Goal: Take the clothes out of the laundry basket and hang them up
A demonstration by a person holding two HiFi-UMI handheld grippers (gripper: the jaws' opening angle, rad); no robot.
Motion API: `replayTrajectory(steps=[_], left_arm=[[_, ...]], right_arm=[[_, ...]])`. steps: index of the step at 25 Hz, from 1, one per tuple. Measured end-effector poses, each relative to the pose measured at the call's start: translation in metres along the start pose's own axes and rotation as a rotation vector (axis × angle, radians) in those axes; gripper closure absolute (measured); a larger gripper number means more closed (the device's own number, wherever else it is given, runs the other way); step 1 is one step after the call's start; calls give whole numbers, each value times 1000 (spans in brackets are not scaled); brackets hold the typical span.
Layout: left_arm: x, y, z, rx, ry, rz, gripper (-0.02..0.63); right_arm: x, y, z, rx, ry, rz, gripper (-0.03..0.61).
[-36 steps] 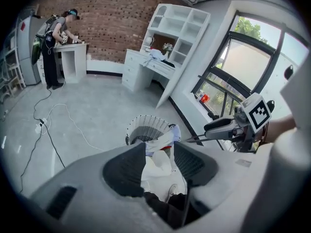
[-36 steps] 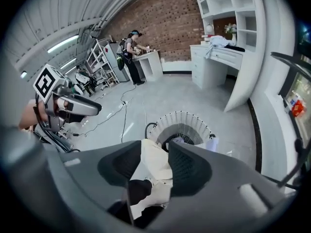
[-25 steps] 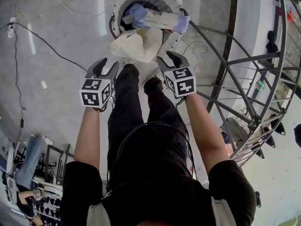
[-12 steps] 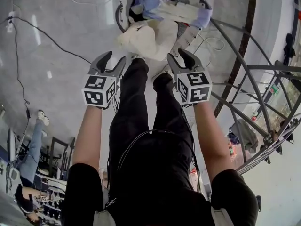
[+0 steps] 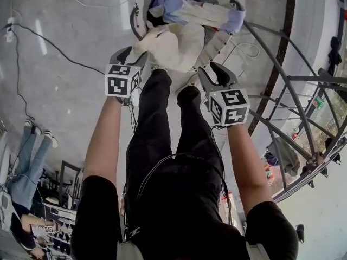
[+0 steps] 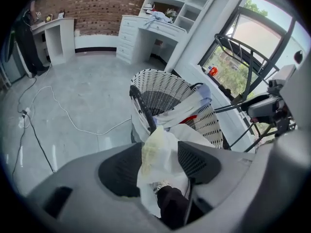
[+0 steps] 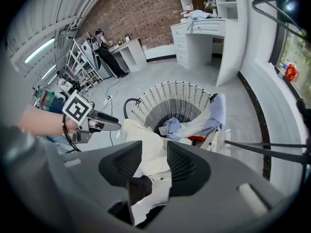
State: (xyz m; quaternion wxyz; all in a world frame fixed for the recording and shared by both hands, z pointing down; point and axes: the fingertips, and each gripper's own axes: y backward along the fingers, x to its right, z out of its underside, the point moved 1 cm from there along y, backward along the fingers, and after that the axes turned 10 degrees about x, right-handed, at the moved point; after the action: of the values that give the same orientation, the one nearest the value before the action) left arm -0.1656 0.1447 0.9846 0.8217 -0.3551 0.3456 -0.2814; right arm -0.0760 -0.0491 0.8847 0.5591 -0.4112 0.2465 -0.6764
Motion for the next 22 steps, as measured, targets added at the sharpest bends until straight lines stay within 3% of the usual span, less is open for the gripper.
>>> replayTrajectory(steps=[6,10,13,22], left_arm=[[-8,-27,14,-56,-11,30,354],[-6,-29,13,-73,-6,51,437],[3,-20,10,-57,-29,68,554],[30,37,-17,48,-129,167,586]], right_arm=[[5,-1,5,-5,-16,14,407],[5,-5,6,-7,-21,12,411],[4,-7,7,-1,-29,9,416],[3,-21,7,0,-17,-2,416]])
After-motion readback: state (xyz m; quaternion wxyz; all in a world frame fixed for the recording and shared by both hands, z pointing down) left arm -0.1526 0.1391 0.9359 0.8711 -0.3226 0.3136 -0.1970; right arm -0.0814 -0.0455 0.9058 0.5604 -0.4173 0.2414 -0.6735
